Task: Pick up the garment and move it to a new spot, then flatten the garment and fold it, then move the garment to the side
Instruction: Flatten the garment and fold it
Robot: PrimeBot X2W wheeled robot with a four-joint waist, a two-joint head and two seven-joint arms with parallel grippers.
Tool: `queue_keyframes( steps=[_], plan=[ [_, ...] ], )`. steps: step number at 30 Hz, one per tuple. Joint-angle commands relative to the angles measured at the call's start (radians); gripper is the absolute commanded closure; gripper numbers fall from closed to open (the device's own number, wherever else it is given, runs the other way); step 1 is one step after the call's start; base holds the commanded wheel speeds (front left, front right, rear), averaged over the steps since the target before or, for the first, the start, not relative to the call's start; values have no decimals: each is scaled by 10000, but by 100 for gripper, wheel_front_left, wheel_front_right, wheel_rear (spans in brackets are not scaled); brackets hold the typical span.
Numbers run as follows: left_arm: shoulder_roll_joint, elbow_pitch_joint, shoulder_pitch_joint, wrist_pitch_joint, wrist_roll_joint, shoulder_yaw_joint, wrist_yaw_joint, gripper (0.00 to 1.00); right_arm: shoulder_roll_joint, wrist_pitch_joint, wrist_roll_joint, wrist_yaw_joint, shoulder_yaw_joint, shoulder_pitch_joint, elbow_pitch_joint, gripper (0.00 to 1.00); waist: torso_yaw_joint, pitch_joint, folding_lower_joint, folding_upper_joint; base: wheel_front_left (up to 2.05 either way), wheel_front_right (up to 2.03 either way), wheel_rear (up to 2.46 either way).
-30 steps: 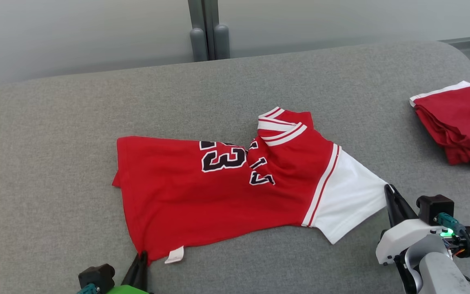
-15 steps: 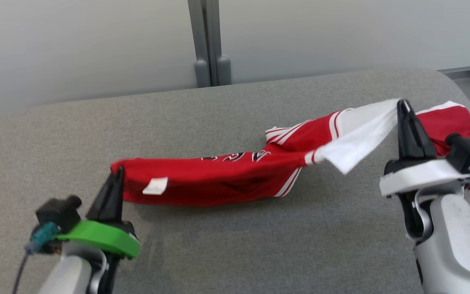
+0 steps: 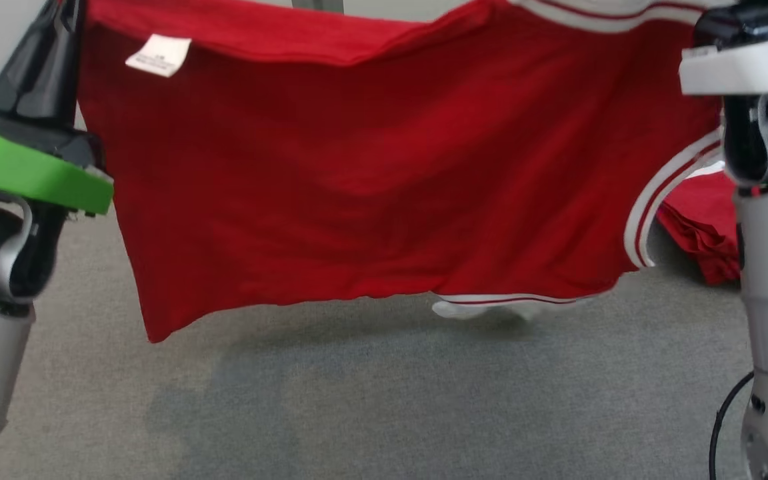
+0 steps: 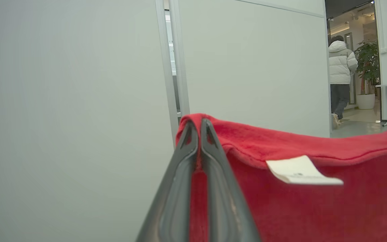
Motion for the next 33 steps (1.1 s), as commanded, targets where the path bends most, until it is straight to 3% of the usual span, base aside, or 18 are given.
queue_keyframes(
  steps=[1, 5, 10, 17, 21, 26, 33],
  plan=[
    [97, 97, -362, 195, -106, -59, -29, 100, -125, 105, -173, -17, 115, -423, 193, 100, -39, 348, 0, 0, 0, 0, 0],
    [147, 820, -1518, 670, -433, -18, -27, 100, -211, 243, -800, -17, 306, -1951, 1129, 100, -66, 1310, 0, 0, 0, 0, 0],
    [409, 1490, -3115, 396, -80, -642, -28, 100, -31, 189, -1931, -17, 437, -3914, 2346, 100, -92, 2678, 0, 0, 0, 0, 0],
    [520, 3358, -5448, -217, -231, -1277, -26, 100, 460, -89, -3780, -18, -320, -6366, 3812, 100, -143, 4044, 0, 0, 0, 0, 0],
    [339, 4333, -6556, -890, -300, -1523, -28, 100, 708, -274, -4602, -18, -1061, -7272, 4020, 100, -185, 4586, 0, 0, 0, 0, 0],
    [210, 4854, -7054, -1536, -426, -1883, -26, 100, 889, -359, -4859, -18, -1511, -7367, 3760, 100, -200, 5078, 0, 0, 0, 0, 0],
    [185, 4557, -4923, -1670, -1166, -1477, -26, 100, 918, -367, -3434, -18, -1252, -4651, 2439, 100, -315, 5036, 0, 0, 0, 0, 0]
  ],
)
